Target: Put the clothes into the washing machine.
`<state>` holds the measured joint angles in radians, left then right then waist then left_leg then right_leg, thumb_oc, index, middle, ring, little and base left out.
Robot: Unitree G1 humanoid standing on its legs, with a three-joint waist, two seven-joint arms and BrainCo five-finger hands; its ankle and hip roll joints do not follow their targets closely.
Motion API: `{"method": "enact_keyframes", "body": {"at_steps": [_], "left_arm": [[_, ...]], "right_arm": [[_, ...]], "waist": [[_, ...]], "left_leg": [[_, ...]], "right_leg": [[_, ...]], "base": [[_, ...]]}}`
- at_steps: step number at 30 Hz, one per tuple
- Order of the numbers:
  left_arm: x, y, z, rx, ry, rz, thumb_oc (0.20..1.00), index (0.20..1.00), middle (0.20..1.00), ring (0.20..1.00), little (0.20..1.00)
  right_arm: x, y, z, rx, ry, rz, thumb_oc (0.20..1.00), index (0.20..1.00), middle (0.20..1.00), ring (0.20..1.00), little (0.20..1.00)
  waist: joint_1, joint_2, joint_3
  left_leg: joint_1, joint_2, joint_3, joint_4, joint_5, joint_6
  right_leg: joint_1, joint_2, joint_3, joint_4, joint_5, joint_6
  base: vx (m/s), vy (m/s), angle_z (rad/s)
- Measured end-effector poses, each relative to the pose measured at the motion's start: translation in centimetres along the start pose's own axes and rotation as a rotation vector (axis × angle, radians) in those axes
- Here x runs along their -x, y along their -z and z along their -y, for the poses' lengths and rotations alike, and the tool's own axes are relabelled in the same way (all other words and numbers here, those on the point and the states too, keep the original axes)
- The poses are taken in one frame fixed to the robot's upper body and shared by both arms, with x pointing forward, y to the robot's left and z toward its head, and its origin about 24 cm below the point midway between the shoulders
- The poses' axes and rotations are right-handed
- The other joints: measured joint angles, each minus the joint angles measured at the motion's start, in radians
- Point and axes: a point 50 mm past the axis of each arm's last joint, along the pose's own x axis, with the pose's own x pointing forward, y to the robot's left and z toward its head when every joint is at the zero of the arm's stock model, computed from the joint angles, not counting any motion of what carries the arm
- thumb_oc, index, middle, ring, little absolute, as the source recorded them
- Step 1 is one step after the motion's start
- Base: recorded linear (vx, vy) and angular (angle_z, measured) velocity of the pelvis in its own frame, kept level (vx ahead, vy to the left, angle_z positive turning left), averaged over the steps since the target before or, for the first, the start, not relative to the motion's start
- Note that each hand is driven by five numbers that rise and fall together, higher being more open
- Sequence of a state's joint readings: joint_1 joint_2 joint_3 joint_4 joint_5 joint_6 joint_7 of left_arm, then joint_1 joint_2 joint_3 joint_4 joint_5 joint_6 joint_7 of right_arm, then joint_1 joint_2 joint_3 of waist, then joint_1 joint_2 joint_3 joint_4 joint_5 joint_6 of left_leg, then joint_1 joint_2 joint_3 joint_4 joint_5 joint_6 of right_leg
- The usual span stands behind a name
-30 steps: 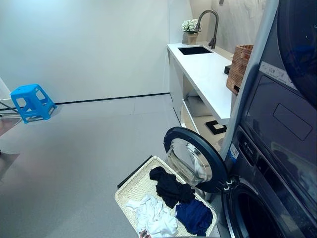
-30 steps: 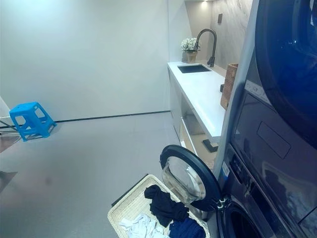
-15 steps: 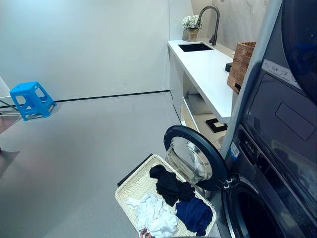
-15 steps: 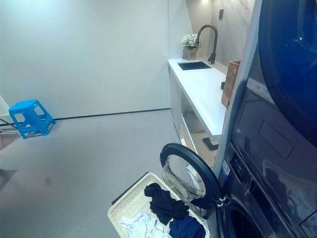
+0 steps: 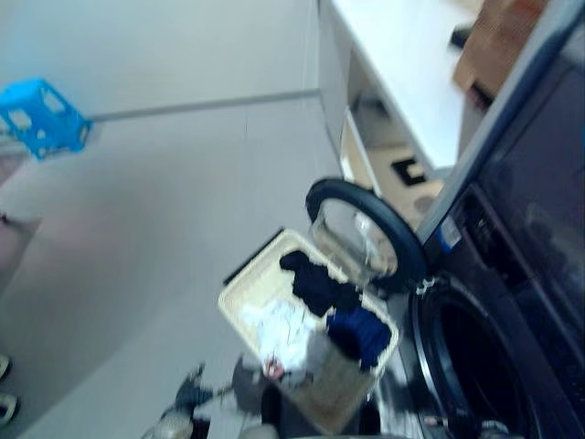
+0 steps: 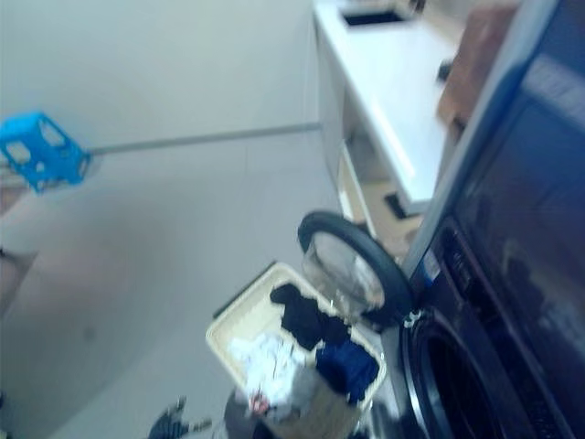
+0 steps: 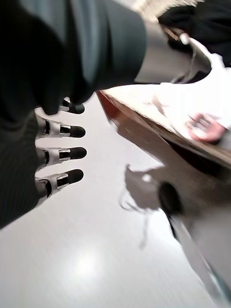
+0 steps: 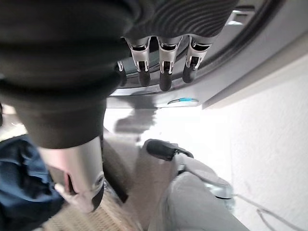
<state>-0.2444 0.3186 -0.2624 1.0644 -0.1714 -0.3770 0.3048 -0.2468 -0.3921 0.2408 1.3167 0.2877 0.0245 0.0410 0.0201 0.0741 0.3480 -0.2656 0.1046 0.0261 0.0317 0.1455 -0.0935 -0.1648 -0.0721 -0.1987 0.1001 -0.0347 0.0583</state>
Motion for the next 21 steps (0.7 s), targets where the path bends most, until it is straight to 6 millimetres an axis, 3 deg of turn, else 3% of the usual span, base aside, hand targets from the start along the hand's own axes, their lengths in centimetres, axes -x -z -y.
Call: {"method": "enact_keyframes", "body": {"at_steps": [1,2,3,5,8,13,14,17,18,20,21], "left_arm": [[-1.4,-3.3,-0.5,0.008,-0.056,0.115,1.0,1.0,1.0,1.0,1.0],[-1.4,-3.3,-0.5,0.008,-0.056,0.115,1.0,1.0,1.0,1.0,1.0],[-2.4,-6.4,-1.5,-0.004,-0.12,0.236,1.0,1.0,1.0,1.0,1.0],[-3.1,-8.8,-2.6,0.004,-0.192,0.312,1.0,1.0,1.0,1.0,1.0],[-3.6,-10.7,-4.0,0.001,-0.281,0.373,1.0,1.0,1.0,1.0,1.0],[-3.4,-12.7,-3.9,-0.064,-0.327,0.478,1.0,1.0,1.0,1.0,1.0],[-3.4,-15.2,-4.1,-0.146,-0.337,0.596,1.0,1.0,1.0,1.0,1.0],[-3.2,-18.5,-4.5,-0.275,-0.347,0.752,1.0,1.0,1.0,1.0,1.0],[-3.0,-20.5,-4.7,-0.337,-0.359,0.837,1.0,1.0,1.0,1.0,1.0],[-2.9,-21.7,-4.6,-0.391,-0.367,0.89,1.0,1.0,1.0,1.0,1.0],[-2.8,-22.6,-4.4,-0.514,-0.348,0.947,1.0,1.0,1.0,1.0,1.0]], "right_arm": [[-0.1,-2.4,0.0,-0.02,0.008,0.061,1.0,1.0,1.0,1.0,1.0],[-0.1,-2.4,0.0,-0.02,0.008,0.061,1.0,1.0,1.0,1.0,1.0],[-0.1,-4.4,0.2,-0.062,0.023,0.117,1.0,1.0,1.0,1.0,1.0],[0.0,-5.6,0.5,-0.085,0.028,0.147,1.0,1.0,1.0,1.0,1.0],[0.2,-7.9,0.4,-0.104,0.022,0.202,1.0,1.0,1.0,1.0,1.0],[0.2,-8.4,0.7,-0.112,0.025,0.216,1.0,1.0,1.0,1.0,1.0],[0.4,-9.2,1.1,-0.118,0.031,0.24,1.0,1.0,1.0,1.0,1.0],[0.6,-10.5,0.9,-0.122,0.019,0.282,1.0,1.0,1.0,1.0,1.0],[0.8,-11.4,1.1,-0.128,0.02,0.308,1.0,1.0,1.0,1.0,1.0],[1.0,-12.2,1.0,-0.123,0.015,0.327,1.0,1.0,1.0,1.0,1.0],[1.1,-12.8,0.8,-0.104,0.006,0.343,1.0,1.0,1.0,1.0,1.0]], "waist": [[0.002,0.002,0.059],[0.002,0.002,0.059],[0.028,-0.001,0.09],[0.047,-0.003,0.115],[0.05,-0.011,0.168],[0.049,-0.02,0.178],[0.046,-0.025,0.181],[0.042,-0.042,0.185],[0.039,-0.048,0.188],[0.03,-0.056,0.193],[0.016,-0.066,0.192]], "left_leg": [[-0.022,0.006,-0.002,0.003,0.009,0.004],[-0.022,0.006,-0.002,0.003,0.009,0.004],[-0.069,0.003,-0.005,0.015,0.017,0.003],[-0.113,-0.007,-0.011,0.028,0.026,0.002],[-0.17,-0.016,-0.018,0.037,0.042,0.0],[-0.249,-0.028,-0.03,0.06,0.049,-0.007],[-0.307,-0.029,-0.031,0.086,0.05,-0.006],[-0.368,-0.028,-0.036,0.115,0.047,-0.009],[-0.402,-0.03,-0.041,0.12,0.047,-0.006],[-0.419,-0.032,-0.042,0.123,0.055,-0.003],[-0.43,-0.034,-0.042,0.131,0.055,-0.003]], "right_leg": [[-0.04,0.005,-0.001,0.05,-0.016,-0.005],[-0.04,0.005,-0.001,0.05,-0.016,-0.005],[-0.125,-0.008,0.006,0.148,-0.064,-0.004],[-0.21,-0.017,0.026,0.242,-0.1,-0.007],[-0.296,-0.032,0.025,0.335,-0.119,-0.022],[-0.396,-0.052,0.026,0.413,-0.148,-0.025],[-0.456,-0.054,0.029,0.441,-0.146,-0.031],[-0.515,-0.053,0.033,0.463,-0.148,-0.03],[-0.551,-0.052,0.034,0.464,-0.139,-0.033],[-0.569,-0.052,0.039,0.467,-0.131,-0.036],[-0.581,-0.054,0.044,0.473,-0.13,-0.036]], "base": [[-0.09,0.018,0.26],[-0.14,0.023,0.16],[-0.16,0.015,0.06],[-0.13,0.007,0.11],[-0.04,-0.022,0.13],[-0.01,-0.009,0.08],[0.0,0.0,0.0],[-0.01,-0.021,-0.04],[0.0,-0.024,-0.11],[0.0,-0.01,-0.05],[0.0,0.0,0.0]]}}
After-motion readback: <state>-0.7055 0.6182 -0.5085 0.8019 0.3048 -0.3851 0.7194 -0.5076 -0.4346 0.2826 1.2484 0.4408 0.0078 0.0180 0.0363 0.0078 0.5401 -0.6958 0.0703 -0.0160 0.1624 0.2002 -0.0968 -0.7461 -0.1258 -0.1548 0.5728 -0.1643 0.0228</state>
